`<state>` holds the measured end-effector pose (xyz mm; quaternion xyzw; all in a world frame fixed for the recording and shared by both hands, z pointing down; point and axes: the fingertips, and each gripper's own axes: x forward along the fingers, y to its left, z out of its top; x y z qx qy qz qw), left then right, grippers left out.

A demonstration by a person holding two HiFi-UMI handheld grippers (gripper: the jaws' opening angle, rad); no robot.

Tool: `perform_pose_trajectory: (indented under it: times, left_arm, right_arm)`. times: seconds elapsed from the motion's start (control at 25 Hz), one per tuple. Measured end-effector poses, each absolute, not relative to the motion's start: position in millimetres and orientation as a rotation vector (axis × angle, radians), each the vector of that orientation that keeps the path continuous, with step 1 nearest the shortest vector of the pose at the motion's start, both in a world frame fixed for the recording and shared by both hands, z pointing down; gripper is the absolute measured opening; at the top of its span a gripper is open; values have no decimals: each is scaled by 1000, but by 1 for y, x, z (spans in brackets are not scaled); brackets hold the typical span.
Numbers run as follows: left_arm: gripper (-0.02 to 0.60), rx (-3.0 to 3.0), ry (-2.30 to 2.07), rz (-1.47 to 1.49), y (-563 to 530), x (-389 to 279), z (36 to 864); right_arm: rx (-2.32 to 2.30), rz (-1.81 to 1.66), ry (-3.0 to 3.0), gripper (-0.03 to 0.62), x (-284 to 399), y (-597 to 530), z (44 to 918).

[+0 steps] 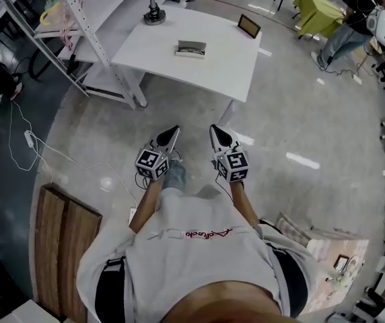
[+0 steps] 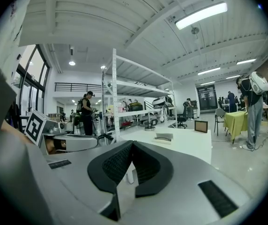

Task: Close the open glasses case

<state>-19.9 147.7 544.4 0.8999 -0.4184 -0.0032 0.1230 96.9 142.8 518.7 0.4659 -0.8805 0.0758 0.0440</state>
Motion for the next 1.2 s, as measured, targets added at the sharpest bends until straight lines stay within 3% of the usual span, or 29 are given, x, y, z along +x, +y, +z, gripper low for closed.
perform_pose_trajectory:
  times: [1.2]
  left_arm:
    - [28, 2678, -1077, 26, -115, -82, 527]
  right_arm:
    - [1526, 235, -2609, 11, 34, -108, 502]
